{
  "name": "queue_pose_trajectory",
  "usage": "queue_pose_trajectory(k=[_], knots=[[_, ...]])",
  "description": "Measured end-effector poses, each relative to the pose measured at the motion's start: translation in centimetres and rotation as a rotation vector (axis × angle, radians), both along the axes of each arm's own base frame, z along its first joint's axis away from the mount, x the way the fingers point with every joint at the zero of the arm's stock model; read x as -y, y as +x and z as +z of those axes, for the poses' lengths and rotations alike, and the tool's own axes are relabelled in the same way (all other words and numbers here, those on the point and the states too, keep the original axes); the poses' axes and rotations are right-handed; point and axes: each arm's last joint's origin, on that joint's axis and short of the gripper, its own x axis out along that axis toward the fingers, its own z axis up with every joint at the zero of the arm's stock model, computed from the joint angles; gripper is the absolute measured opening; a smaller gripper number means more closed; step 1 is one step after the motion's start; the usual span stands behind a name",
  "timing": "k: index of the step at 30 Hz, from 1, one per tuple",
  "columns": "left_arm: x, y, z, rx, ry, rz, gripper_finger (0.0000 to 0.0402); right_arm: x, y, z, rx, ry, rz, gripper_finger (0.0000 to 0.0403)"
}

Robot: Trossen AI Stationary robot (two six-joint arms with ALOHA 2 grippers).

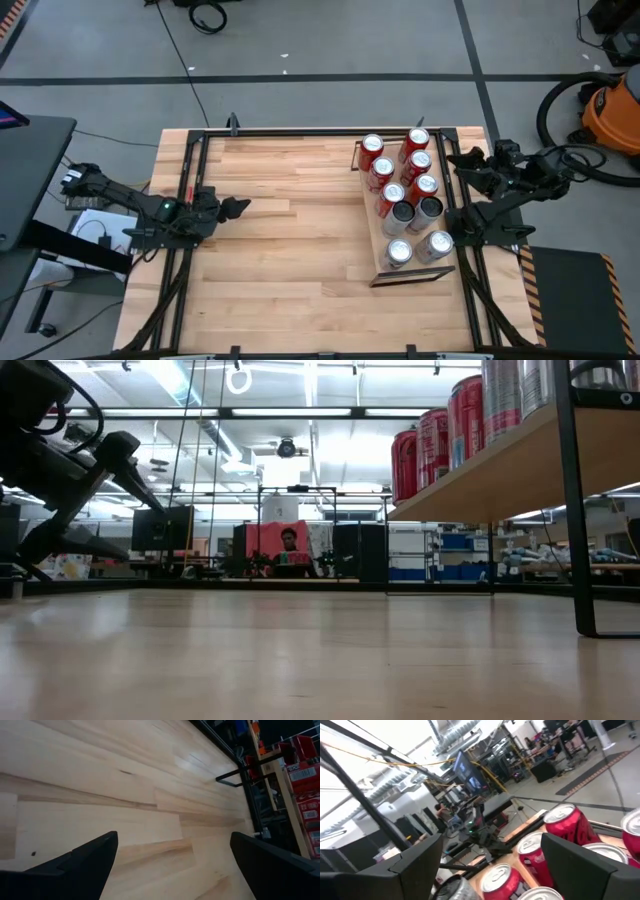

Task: Place canned beverage on shelf
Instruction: Return to Home Position

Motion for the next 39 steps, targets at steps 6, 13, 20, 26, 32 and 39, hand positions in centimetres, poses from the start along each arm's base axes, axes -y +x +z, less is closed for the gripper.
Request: queue_pose_trajectory(k=[6, 13, 20, 26, 32, 39], knots=[[0.1, -0.3, -0.2, -0.006, 0.002, 0.015, 0.0398, -0.5, 1.5, -1.0, 0.058, -0.001, -0.023, 0.0347], [0.1, -0.3, -0.2, -0.005, -0.002, 0.016, 0.0398, -1.2, 3.2, -2.1, 0.183, -0.016, -0.033, 0.0347], [0.1, -0.3, -0.2, 0.001, -0.010, 0.021, 0.0398, -1.5, 3.9, -3.2, 0.407, -0.046, -0.088, 0.0347], [0.2, -0.3, -0.3, -0.012, -0.034, -0.004, 0.0398, -1.6, 3.6, -4.6, 0.677, -0.070, -0.099, 0.0347], [0.3, -0.3, -0.3, -0.024, -0.054, -0.029, 0.0398, -1.9, 3.4, -6.7, 0.836, -0.033, -0.002, 0.0347], [0.4, -0.2, -0.4, -0.035, -0.067, -0.052, 0.0398, -2.2, 2.7, -6.1, 0.964, -0.098, 0.155, 0.0347]])
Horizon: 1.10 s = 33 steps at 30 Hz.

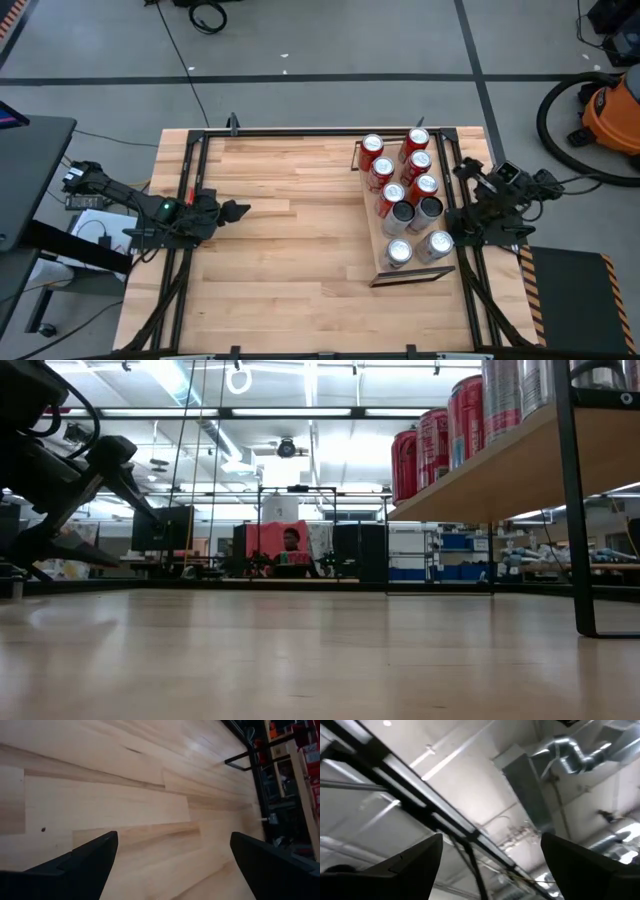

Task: Place canned beverage on shelf
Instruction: Return to Home Position

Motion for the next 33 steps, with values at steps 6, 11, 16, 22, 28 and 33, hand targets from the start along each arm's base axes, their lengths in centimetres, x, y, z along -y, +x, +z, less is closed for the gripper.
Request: queue_pose_trajectory(k=[6, 11, 16, 22, 28, 33], knots=[[0.1, 0.0, -0.1, -0.027, -0.005, -0.052, 0.0398, -0.7, -0.5, 0.1, 0.091, -0.158, 0.265, 0.0347], [0.2, 0.0, -0.1, -0.031, -0.013, -0.062, 0.0398, -1.3, -0.7, -0.1, 0.091, -0.284, 0.553, 0.0347], [0.1, 0.0, -0.1, -0.046, 0.013, -0.079, 0.0398, -1.7, -0.9, -0.3, 0.052, -0.390, 0.785, 0.0347], [0.1, 0.0, -0.1, -0.092, 0.093, -0.137, 0.0398, -2.1, -1.3, -0.6, -0.009, -0.534, 1.024, 0.0347], [0.1, 0.0, -0.1, -0.102, 0.111, -0.150, 0.0398, -2.6, -1.8, -1.3, -0.065, -0.856, 1.182, 0.0347], [0.2, 0.1, -0.1, -0.155, 0.173, -0.238, 0.0398, -2.7, -2.2, -2.0, -0.083, -1.139, 1.249, 0.0347]])
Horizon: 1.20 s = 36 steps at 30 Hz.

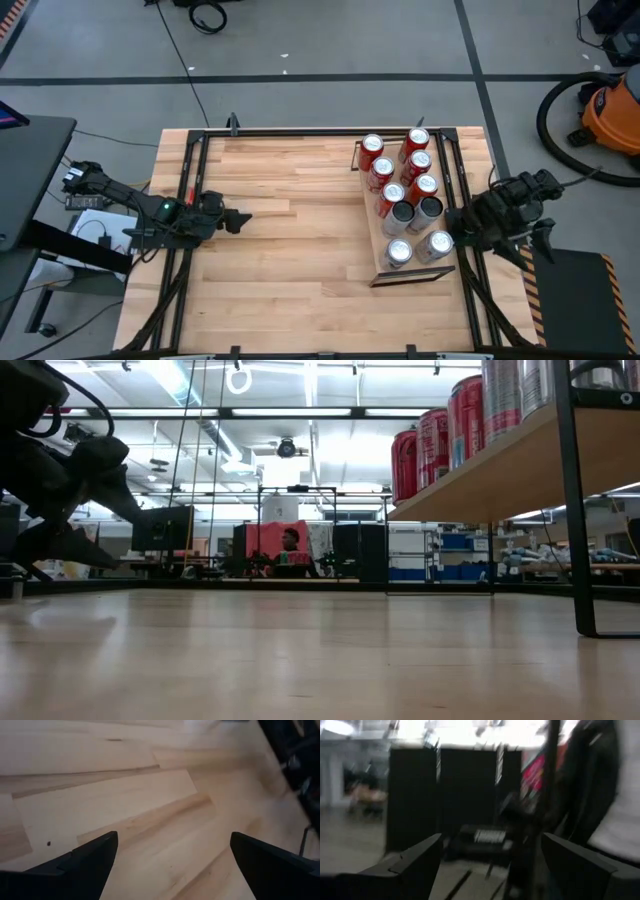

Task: Place canned beverage on shelf
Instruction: Return to Home Position

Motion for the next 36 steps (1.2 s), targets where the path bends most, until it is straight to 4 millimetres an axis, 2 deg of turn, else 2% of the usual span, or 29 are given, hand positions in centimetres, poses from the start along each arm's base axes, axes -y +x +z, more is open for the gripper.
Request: queue_pose_trajectory(k=[5, 16, 36], knots=[[0.22, 0.08, -0.02, -0.019, -0.029, -0.069, 0.0398, 0.01, -0.20, -0.46, 0.062, -0.146, 0.067, 0.0347], [0.39, 0.03, -0.16, -0.126, 0.126, -0.279, 0.0398, 0.01, -0.17, -0.45, 0.059, -0.140, 0.064, 0.0348], [0.39, 0.03, -0.16, -0.127, 0.128, -0.279, 0.0398, 0.01, -0.17, -0.45, 0.060, -0.140, 0.064, 0.0348]])
